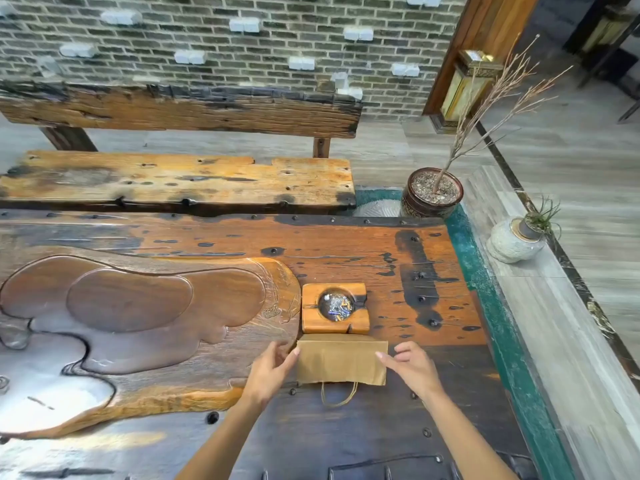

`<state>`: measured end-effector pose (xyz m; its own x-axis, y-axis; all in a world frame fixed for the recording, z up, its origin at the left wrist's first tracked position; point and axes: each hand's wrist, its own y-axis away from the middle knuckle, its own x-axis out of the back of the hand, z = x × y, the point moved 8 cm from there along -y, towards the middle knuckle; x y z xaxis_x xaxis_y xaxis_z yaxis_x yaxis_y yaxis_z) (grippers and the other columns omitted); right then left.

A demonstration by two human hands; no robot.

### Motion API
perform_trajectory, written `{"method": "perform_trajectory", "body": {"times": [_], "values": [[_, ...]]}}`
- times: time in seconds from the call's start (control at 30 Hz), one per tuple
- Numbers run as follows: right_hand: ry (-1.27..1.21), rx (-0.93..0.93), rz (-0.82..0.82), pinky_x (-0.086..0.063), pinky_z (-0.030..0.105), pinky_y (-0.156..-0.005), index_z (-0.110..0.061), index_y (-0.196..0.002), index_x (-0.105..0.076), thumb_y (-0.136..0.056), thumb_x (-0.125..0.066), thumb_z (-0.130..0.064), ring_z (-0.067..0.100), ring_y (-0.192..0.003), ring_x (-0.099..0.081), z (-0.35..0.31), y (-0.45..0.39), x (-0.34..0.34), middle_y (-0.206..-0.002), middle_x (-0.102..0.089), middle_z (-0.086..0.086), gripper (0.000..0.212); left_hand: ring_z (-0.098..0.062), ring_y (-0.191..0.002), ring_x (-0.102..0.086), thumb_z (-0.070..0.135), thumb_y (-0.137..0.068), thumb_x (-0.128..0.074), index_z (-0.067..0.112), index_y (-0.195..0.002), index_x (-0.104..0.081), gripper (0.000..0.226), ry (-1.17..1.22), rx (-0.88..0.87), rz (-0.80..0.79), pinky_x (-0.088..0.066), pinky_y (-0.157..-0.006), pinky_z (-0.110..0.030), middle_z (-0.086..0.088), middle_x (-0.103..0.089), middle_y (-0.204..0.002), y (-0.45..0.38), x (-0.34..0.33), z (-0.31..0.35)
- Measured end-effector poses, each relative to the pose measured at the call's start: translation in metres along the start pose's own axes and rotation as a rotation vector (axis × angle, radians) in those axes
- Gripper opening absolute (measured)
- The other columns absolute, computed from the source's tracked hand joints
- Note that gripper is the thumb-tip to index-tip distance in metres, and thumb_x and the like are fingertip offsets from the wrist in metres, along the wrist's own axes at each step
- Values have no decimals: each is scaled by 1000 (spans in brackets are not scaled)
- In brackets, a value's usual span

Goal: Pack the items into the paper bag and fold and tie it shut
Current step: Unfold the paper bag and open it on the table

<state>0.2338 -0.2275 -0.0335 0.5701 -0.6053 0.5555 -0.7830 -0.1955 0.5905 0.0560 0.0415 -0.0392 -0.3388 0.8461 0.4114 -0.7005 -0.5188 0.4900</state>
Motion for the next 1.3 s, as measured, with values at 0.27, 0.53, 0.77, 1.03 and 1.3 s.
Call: {"method": "perform_trajectory", "body": {"times": [0.27,0.53,0.77,1.03,1.3], "values": [[-52,-100,4,-50,39,-81,-9,-89,-62,-89,-54,-59,19,-80,-60,2,-19,-17,-80,-63,2,50,-15,-96,-65,58,-91,-46,23,-95,-66,41,6,66,-19,-52,-90,-41,3,-72,-94,-25,-17,-9],[-54,-109,9,-48,36,-76,-12,-74,-53,-91,-55,-55,20,-79,-61,0,-22,-18,-76,-61,3,46,-23,-78,-64,45,-97,-44,14,-86,-63,38,-52,76,46,-50,-75,-45,-5,-69,-78,-28,-19,-9],[-29,-82,-17,-44,30,-65,-12,-72,-50,-88,-64,-46,17,-65,-57,2,-14,-17,-70,-59,5,41,-21,-82,-58,34,-98,-47,20,-89,-60,22,-10,113,28,-43,-66,-34,-1,-64,-83,-11,-20,-1],[33,-66,-30,-40,18,-41,-13,-64,-51,-86,-70,-39,16,-48,-53,-1,10,-14,-55,-61,7,39,-18,-86,-59,23,-94,-57,15,-94,-59,9,15,104,81,-42,-67,-27,4,-64,-84,18,-12,-4],[-66,-166,-109,-37,24,-46,-15,-63,-52,-82,-74,-35,20,-57,-55,34,30,-36,-66,-63,9,36,-16,-81,-60,20,-95,-56,12,-100,-60,10,64,119,57,-44,-65,-23,2,-66,-84,51,-13,-25]]}}
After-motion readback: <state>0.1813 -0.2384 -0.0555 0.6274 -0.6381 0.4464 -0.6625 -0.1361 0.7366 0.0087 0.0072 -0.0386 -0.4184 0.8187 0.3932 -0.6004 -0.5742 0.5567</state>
